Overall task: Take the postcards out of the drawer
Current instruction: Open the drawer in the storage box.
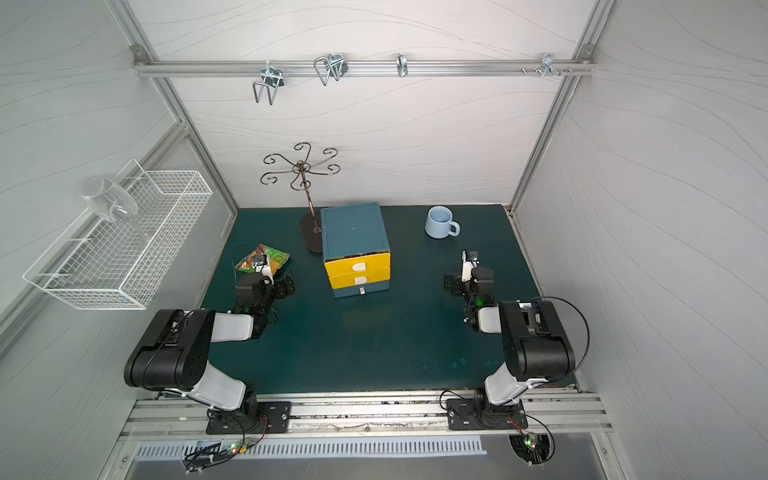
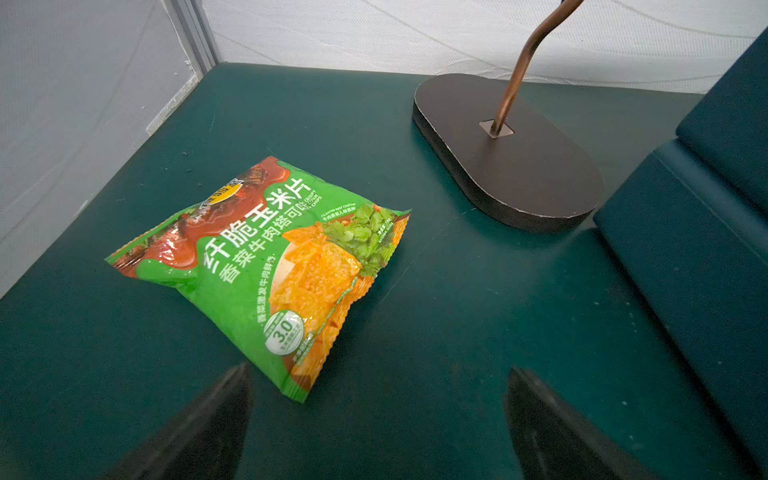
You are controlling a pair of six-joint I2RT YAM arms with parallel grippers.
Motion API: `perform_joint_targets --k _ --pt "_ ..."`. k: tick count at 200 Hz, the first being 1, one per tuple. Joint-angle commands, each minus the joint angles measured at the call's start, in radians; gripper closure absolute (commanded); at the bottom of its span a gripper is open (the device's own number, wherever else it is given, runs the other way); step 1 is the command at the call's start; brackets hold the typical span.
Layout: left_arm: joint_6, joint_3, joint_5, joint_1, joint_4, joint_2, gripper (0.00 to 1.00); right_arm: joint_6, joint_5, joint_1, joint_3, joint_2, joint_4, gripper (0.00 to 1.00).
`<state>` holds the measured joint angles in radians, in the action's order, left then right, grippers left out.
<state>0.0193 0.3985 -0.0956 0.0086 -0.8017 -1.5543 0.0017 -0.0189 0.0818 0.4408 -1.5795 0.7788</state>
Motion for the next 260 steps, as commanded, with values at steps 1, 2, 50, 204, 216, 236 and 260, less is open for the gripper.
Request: perform_joint_targets --k 1,2,50,204,216,236,260 --pt "0.004 0.028 0.008 0.008 -0.019 0.002 0.01 -0.010 -0.007 0.003 0.007 -0.002 0.021 0.01" --pt "0.004 0.029 0.008 0.008 -0.019 0.002 0.01 -0.011 -0.007 0.003 0.007 -0.002 0.021 0.01" --pt "0.003 0.029 0.008 0.009 -0.019 0.002 0.01 -0.011 -0.007 0.003 0.007 -0.002 0.021 0.01" --pt "0.005 0.030 0.010 0.008 -0.018 0.001 0.01 -0.005 0.015 -0.009 0.010 -0.003 0.016 0.01" --pt "0.005 0.027 0.009 0.008 -0.022 0.003 0.01 -0.006 0.015 -0.008 0.010 -0.003 0.015 0.01" --pt "0.000 0.067 0.003 0.004 0.077 0.045 0.01 -0.006 0.015 -0.008 0.010 -0.001 0.016 0.01" --pt "-0.029 0.224 0.003 -0.036 0.435 0.138 0.04 -0.006 0.016 -0.009 0.010 -0.002 0.016 0.01"
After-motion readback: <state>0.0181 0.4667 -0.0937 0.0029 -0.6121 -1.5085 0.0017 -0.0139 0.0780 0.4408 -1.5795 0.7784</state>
